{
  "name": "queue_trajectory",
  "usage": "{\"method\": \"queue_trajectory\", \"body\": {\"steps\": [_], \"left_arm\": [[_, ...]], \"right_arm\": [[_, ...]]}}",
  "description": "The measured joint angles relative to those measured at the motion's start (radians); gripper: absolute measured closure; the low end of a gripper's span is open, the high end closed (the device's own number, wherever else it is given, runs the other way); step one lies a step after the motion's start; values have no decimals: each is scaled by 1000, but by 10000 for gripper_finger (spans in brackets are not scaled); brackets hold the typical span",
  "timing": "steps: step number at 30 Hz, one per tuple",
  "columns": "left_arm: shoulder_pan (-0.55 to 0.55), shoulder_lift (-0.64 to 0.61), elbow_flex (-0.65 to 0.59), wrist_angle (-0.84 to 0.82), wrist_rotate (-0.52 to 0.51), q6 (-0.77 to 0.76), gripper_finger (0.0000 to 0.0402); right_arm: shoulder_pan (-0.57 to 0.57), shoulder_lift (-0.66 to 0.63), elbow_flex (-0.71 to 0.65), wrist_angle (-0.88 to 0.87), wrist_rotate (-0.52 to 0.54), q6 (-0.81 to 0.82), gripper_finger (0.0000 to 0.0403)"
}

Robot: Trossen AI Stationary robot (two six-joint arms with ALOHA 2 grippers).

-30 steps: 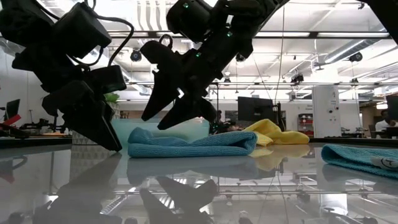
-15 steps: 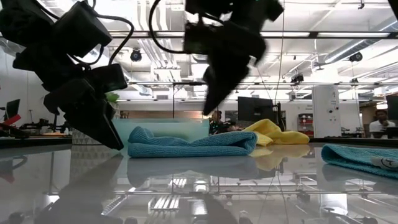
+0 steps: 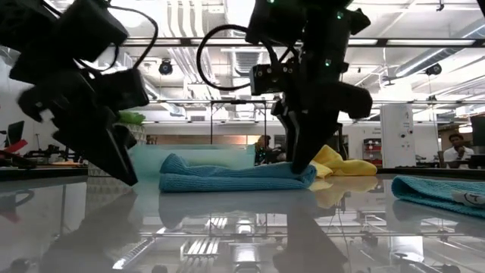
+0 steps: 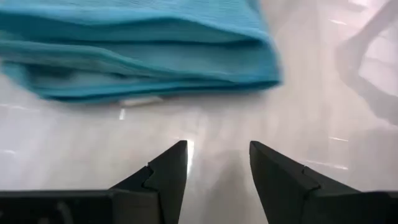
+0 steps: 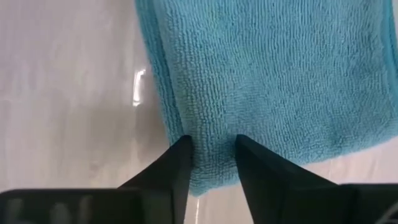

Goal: Fold microfiber towels
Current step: Fold the top blue microfiber towel

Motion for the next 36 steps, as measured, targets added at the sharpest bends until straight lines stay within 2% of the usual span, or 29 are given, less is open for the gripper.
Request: {"method": "queue_trajectory", "body": {"steps": [3,5,8,11,20,25,36], "left_arm": [[-48,0,5,24,-15,-54,260],[-81,0,7,49,-66,-70,273],[-116,8,10,137,-156,-52,297],[-126,49,10,235,-179,-23,322],[-130,218,42,401,-172,-24,397],[-142,243,71,414,-155,-28,399],[-128,272,53,394,-167,-69,401]], "right_arm": [[0,-2,-1,3,1,0,319],[0,-3,-1,4,0,-1,340],[1,-3,-1,5,0,0,369],[1,-3,-1,6,0,0,389],[7,-3,-1,24,-1,36,394],[7,-3,-1,29,-1,47,394],[14,-6,-1,29,-2,69,394]]}}
